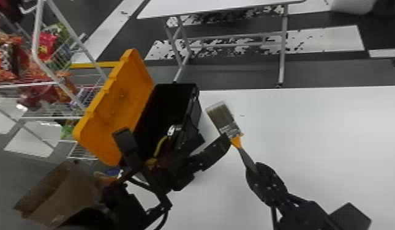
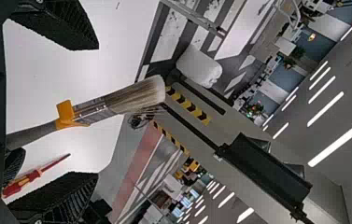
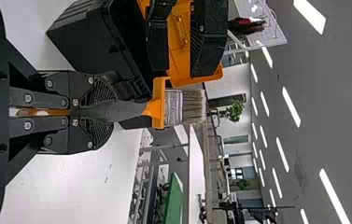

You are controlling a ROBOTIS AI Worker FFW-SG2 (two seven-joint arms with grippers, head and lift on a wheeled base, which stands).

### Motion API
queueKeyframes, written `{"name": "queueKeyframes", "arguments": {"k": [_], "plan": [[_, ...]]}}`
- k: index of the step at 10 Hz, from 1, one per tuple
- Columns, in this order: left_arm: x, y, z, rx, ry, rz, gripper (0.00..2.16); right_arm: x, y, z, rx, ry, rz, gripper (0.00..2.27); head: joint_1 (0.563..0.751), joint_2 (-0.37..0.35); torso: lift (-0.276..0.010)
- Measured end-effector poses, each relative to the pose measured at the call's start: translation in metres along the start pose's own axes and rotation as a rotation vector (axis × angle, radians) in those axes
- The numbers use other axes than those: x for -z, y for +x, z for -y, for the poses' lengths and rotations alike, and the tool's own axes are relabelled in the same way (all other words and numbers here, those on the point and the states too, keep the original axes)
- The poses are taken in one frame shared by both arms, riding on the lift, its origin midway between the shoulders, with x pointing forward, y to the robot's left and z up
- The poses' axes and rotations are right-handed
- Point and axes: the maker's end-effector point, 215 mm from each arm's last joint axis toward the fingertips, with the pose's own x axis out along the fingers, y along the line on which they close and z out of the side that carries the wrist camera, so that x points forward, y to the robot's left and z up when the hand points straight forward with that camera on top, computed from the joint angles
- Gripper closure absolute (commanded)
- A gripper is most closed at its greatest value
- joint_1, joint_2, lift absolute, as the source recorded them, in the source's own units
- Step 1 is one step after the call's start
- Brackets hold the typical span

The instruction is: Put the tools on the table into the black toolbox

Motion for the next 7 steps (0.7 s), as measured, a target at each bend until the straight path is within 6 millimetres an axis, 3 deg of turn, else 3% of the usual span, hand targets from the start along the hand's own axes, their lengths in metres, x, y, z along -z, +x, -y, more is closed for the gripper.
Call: {"name": "queueKeyframes", "arguments": {"k": [7], "plan": [[-0.001,0.017,0.019,0.074,-0.071,-0.018,0.07,0.002,0.001,-0.013,-0.037,0.016,0.0,2.21,0.695,0.35,-0.075]]}}
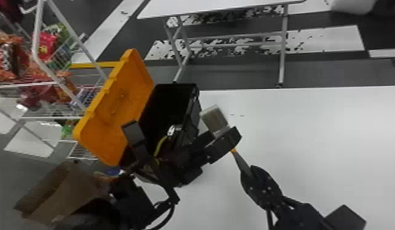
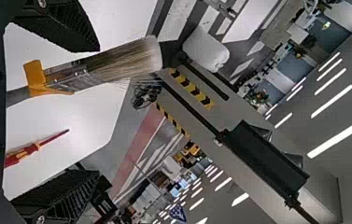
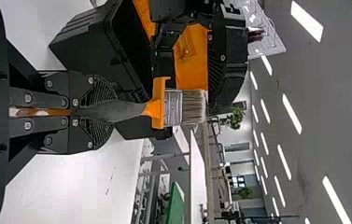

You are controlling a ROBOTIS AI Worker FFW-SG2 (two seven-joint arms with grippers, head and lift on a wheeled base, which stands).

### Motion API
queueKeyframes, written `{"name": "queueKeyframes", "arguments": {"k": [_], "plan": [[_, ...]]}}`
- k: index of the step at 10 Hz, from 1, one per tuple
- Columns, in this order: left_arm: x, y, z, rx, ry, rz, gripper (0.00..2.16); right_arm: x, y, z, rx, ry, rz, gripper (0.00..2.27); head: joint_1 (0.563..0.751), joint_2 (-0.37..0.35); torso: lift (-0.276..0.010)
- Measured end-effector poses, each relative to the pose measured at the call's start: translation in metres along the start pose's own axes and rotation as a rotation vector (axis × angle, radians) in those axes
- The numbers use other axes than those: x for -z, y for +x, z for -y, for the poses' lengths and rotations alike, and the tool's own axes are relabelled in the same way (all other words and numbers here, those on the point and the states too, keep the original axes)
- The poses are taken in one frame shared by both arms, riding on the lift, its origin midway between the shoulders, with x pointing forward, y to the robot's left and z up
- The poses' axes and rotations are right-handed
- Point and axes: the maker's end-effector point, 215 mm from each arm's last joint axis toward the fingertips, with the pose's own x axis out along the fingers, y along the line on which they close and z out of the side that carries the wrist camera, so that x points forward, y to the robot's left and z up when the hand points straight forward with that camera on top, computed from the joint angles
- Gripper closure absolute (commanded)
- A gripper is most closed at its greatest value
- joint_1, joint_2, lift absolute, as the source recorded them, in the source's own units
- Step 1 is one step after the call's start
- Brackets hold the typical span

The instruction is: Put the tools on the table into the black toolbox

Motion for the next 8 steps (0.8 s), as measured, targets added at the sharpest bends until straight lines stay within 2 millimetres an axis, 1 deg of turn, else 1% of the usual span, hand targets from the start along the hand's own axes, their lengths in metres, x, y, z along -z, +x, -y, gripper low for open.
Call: {"name": "queueKeyframes", "arguments": {"k": [3,4,5,6,8], "plan": [[0.0051,0.0024,-0.0002,0.008,-0.02,-0.01,0.11,-0.0013,0.0016,-0.0034,-0.006,0.004,0.003,2.21,0.695,0.35,-0.075],[0.0055,0.0028,-0.0007,0.007,-0.02,-0.011,0.16,-0.0009,0.0016,-0.0035,-0.005,0.005,0.002,2.21,0.695,0.35,-0.075],[0.0058,0.0034,-0.0021,0.005,-0.019,-0.012,0.3,-0.0006,0.0016,-0.0035,-0.006,0.005,0.001,2.21,0.695,0.35,-0.075],[0.0065,0.0042,-0.0024,0.007,-0.018,-0.014,0.6,-0.0005,0.0016,-0.0035,-0.006,0.006,0.001,2.21,0.695,0.35,-0.075],[0.0101,0.005,-0.0008,0.016,-0.019,-0.029,1.65,-0.001,0.002,-0.0031,-0.003,0.007,0.002,2.21,0.695,0.35,-0.075]]}}
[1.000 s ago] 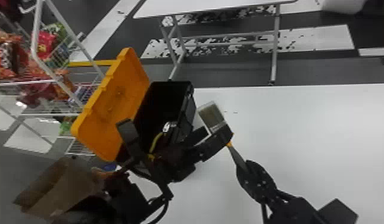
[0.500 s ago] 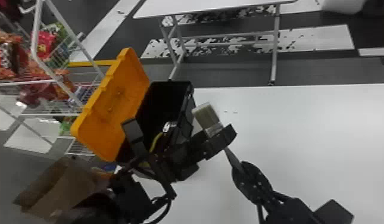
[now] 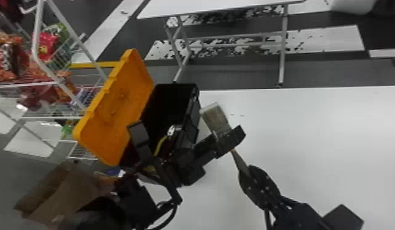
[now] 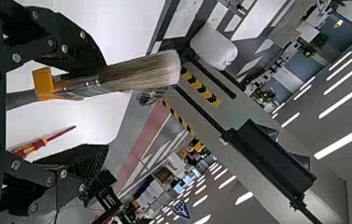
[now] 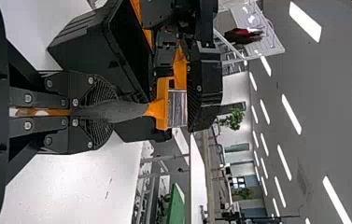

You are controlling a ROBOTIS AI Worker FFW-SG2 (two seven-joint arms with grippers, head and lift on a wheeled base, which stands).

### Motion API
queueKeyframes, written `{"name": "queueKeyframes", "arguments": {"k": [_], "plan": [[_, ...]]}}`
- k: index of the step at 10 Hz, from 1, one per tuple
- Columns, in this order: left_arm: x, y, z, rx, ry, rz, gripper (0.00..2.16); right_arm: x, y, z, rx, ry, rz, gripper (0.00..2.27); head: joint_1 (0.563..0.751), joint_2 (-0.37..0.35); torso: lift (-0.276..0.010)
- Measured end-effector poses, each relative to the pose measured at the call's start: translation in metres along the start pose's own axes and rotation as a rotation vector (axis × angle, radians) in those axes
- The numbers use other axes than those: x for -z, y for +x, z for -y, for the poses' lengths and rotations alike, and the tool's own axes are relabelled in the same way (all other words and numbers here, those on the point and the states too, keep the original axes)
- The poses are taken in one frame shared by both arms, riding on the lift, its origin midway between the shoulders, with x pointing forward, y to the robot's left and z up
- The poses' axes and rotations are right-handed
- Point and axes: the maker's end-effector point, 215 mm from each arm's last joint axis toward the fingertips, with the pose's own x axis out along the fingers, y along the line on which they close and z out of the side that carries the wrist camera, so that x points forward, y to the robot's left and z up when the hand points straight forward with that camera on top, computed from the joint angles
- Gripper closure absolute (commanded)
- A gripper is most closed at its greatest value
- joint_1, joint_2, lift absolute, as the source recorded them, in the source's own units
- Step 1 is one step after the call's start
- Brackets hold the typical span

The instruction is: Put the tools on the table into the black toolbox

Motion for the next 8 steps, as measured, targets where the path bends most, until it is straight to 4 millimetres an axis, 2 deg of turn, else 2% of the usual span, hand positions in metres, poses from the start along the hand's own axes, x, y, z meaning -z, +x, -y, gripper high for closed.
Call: {"name": "queueKeyframes", "arguments": {"k": [1,2,5,6,7,8], "plan": [[0.006,0.0,0.001,0.005,-0.008,-0.025,1.81,0.0,0.0,0.001,0.002,0.001,0.001,2.21,0.695,0.35,-0.075],[0.013,0.0,0.002,0.017,-0.02,-0.055,2.11,0.0,0.0,0.002,0.004,0.002,0.0,2.21,0.695,0.344,-0.075],[0.02,0.0,0.0,0.024,-0.023,-0.076,2.12,0.0,0.0,0.003,0.006,0.003,0.0,2.21,0.695,0.342,-0.075],[0.02,0.0,0.0,0.026,-0.024,-0.076,2.12,-0.001,0.0,0.003,0.005,0.002,0.002,1.97,0.695,0.341,-0.075],[0.02,0.0,0.0,0.027,-0.024,-0.076,2.12,-0.004,0.0,0.003,0.004,0.001,0.013,1.41,0.695,0.342,-0.075],[0.019,0.0,0.0,0.027,-0.023,-0.076,2.12,-0.013,0.0,0.002,0.004,0.001,0.045,0.67,0.695,0.34,-0.075]]}}
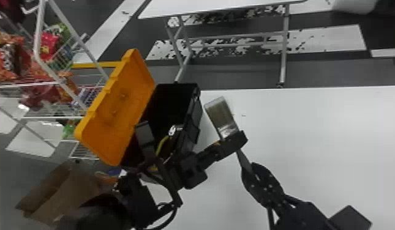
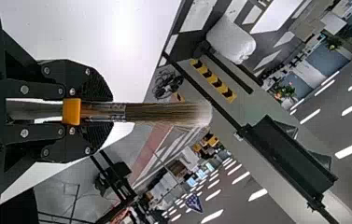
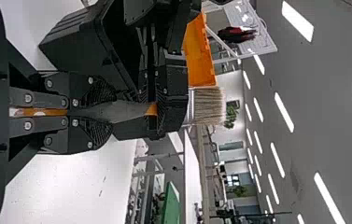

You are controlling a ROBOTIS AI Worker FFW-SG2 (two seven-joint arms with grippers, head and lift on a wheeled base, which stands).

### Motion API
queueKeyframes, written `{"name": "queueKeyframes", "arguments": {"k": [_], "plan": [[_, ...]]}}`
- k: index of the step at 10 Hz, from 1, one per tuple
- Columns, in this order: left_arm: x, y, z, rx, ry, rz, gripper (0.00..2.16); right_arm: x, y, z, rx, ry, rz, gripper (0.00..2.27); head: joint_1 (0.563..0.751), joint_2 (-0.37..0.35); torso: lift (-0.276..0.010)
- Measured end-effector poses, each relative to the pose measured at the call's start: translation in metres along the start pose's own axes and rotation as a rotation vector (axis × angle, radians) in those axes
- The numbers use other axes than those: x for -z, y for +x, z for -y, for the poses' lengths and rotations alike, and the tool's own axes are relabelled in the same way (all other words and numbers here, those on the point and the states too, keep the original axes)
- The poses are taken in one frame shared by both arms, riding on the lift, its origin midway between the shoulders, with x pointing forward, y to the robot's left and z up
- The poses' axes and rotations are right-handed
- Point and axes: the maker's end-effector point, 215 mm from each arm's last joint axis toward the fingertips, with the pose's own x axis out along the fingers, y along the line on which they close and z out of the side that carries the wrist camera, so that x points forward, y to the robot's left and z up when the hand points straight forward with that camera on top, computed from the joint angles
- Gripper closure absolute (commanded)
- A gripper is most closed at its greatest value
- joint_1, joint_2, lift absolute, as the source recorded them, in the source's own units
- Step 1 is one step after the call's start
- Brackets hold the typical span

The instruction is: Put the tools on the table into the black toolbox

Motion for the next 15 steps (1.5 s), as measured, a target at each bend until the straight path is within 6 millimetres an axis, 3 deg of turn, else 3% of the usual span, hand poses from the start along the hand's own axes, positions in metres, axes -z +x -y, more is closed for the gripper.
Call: {"name": "queueKeyframes", "arguments": {"k": [1,5,7,9,12,15], "plan": [[0.0,0.0,0.0,-0.001,0.0,0.0,2.12,-0.006,-0.001,0.002,0.01,0.002,0.025,0.06,0.695,0.337,-0.075],[-0.001,-0.001,-0.003,-0.011,0.005,0.001,2.12,-0.001,-0.007,0.014,0.059,0.022,0.02,0.03,0.695,0.318,-0.075],[-0.008,-0.007,-0.012,-0.035,0.02,0.012,2.12,0.005,-0.02,0.032,0.1,0.036,0.016,0.03,0.695,0.306,-0.075],[-0.031,-0.021,-0.029,-0.092,0.063,0.049,2.12,0.004,-0.04,0.056,0.157,0.043,0.041,0.04,0.695,0.291,-0.075],[-0.085,-0.05,-0.065,-0.227,0.177,0.136,2.12,0.003,-0.067,0.088,0.226,0.05,0.075,0.05,0.695,0.305,-0.075],[-0.135,-0.08,-0.09,-0.327,0.237,0.228,2.12,0.011,-0.081,0.103,0.26,0.056,0.078,0.06,0.695,0.348,-0.075]]}}
